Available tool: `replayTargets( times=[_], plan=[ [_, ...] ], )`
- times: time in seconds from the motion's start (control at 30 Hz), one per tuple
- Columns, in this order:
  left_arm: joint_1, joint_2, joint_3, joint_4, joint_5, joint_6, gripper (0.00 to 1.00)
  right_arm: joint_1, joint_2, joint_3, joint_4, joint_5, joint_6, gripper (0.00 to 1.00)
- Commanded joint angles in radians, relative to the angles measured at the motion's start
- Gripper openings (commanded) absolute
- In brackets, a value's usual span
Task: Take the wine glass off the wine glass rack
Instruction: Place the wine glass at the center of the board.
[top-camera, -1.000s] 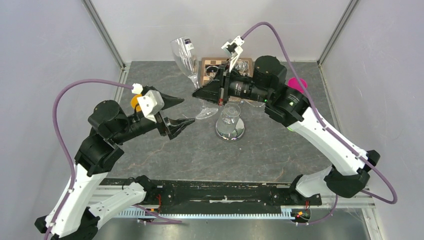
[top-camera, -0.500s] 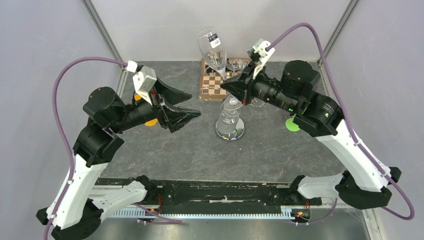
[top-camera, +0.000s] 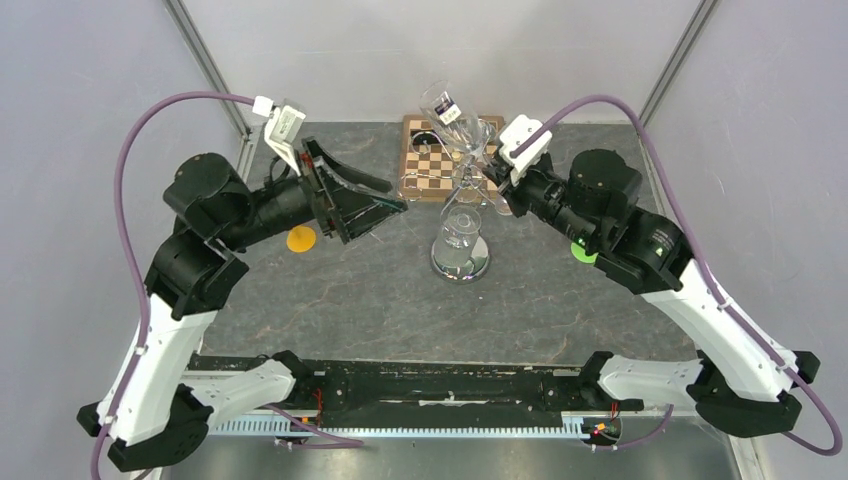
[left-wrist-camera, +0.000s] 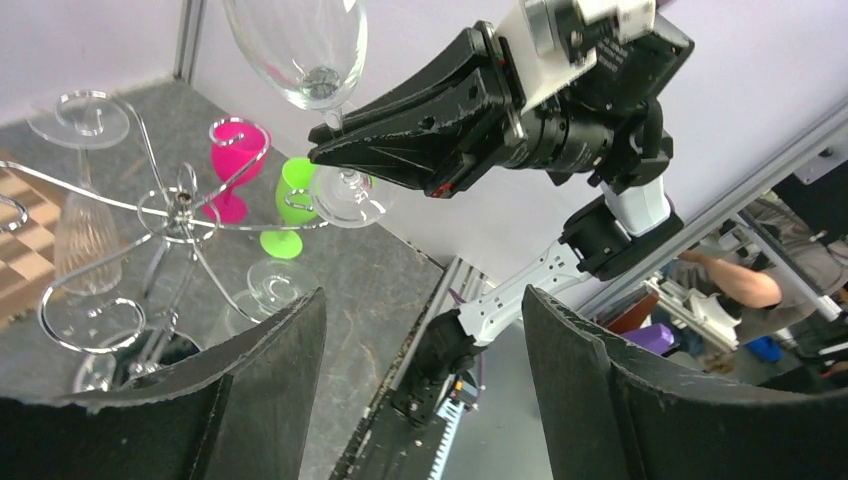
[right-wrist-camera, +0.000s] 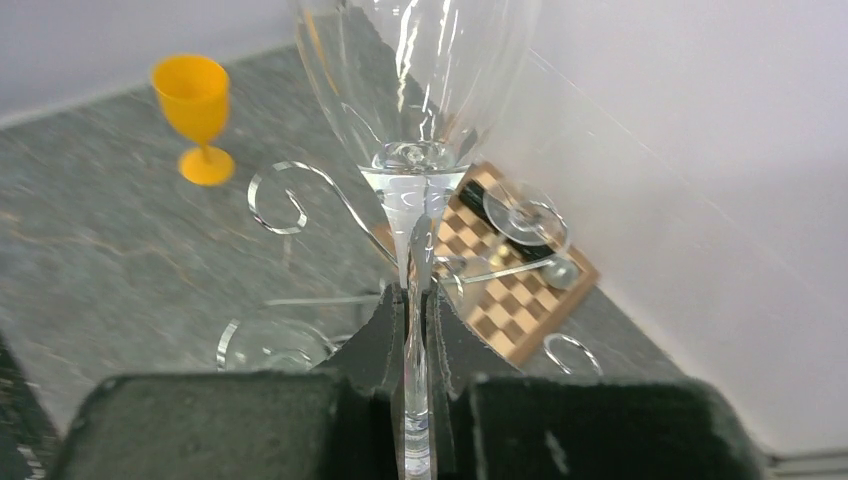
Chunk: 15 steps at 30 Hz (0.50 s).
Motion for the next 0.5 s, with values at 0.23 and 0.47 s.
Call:
replayTargets(
  times=[0.23, 0.47],
  plan=[
    [0.02, 0.083, 0.157, -0.174, -0.125, -0.155, 0.76, 0.002, -0.174, -0.211, 0.22, -0.005, -0.408, 0.0],
    [0.074, 0.103, 0.161, -0.188, -0.069, -0.23, 0.75, 0.002, -0.22, -0.257, 0.23, -0.07, -0.554, 0.0]
  ],
)
